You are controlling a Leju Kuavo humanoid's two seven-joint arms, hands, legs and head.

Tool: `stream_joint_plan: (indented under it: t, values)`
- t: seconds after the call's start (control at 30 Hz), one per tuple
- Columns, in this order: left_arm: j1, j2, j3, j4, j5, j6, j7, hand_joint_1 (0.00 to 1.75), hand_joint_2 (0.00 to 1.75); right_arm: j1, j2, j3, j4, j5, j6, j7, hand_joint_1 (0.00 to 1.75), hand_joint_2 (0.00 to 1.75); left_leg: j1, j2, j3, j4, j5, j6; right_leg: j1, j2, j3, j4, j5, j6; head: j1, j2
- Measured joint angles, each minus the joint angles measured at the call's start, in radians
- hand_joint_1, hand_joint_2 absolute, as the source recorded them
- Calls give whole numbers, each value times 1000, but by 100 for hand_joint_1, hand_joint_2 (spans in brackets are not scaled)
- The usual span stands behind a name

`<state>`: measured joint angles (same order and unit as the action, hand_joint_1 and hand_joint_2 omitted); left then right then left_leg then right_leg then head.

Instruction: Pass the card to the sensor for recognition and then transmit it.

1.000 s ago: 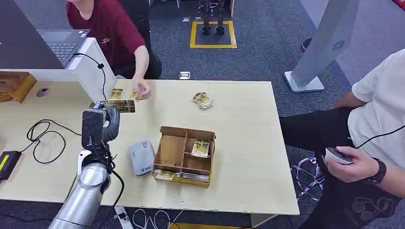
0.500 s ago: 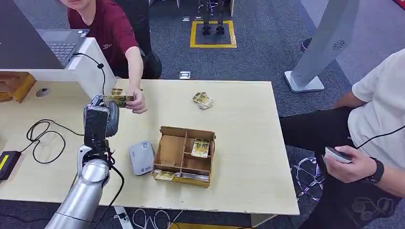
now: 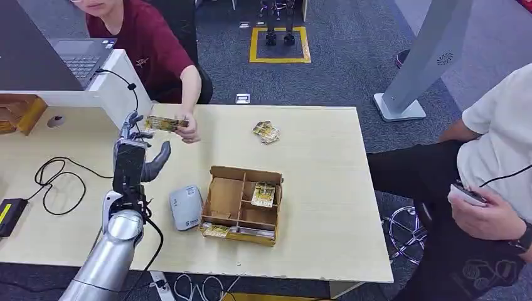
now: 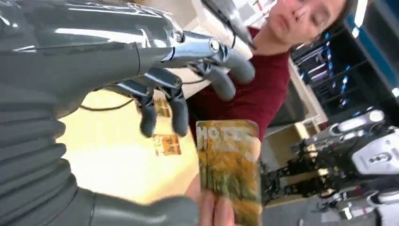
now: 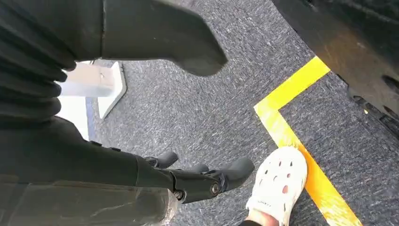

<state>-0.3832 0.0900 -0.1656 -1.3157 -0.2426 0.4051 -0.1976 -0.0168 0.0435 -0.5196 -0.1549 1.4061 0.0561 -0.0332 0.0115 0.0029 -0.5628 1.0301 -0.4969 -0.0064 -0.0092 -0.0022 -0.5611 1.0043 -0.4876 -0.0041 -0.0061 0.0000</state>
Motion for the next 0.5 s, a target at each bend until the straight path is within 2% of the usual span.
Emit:
stream_joint_plan:
  t: [0.13, 0.23, 0.33, 0.5]
  values:
    - [1, 5, -10, 0, -2, -20, 11, 0, 175, 0, 0, 0, 0, 0, -1, 0, 0, 0, 0, 0, 0, 0, 0, 0, 0, 0, 0, 0, 0, 0, 0, 0]
    - [23, 27, -30, -24, -5, -98, -9, 0, 175, 0, 0, 0, 0, -5, 2, 0, 0, 0, 0, 1, 0, 0, 0, 0, 0, 1, 0, 0, 0, 0, 0, 0]
    - [62, 47, -48, -69, -5, -142, -29, 0, 175, 2, 0, 0, 0, -14, 5, -2, 0, 0, 0, 1, -1, 0, 0, 0, 0, 1, -1, 0, 0, 0, 0, 0]
    - [156, 95, -93, -194, -66, -223, -140, 0, 175, 3, 0, 0, 0, -16, 11, -2, 0, 0, 0, 1, -2, 0, -1, 0, 0, 1, -2, 0, 0, 0, 0, 0]
